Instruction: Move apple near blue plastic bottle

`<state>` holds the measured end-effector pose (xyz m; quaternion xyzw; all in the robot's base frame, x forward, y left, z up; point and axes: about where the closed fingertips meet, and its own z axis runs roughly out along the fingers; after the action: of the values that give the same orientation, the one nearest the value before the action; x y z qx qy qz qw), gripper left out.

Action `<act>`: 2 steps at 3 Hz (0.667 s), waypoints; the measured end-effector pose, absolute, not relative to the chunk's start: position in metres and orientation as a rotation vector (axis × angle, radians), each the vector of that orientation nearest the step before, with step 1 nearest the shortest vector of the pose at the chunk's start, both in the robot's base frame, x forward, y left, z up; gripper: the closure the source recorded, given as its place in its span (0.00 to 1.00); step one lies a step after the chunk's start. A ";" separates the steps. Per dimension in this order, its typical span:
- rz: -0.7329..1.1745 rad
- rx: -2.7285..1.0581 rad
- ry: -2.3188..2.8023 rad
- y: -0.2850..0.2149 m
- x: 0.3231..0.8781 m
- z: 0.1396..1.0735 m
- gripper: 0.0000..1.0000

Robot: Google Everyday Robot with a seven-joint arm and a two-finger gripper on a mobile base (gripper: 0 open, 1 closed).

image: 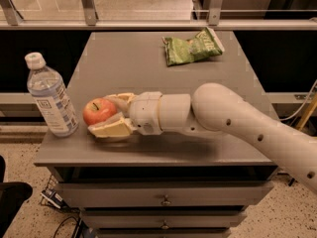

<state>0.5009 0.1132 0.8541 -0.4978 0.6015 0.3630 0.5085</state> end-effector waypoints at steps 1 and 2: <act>0.876 -1.203 1.447 0.115 0.500 0.854 0.38; 0.878 -1.206 1.446 0.116 0.499 0.854 0.17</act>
Offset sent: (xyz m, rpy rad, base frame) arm -0.0007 0.0014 0.0002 -0.0003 -0.0004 0.0028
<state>0.4991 0.1165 0.8545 -0.5003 0.5997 0.3642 0.5074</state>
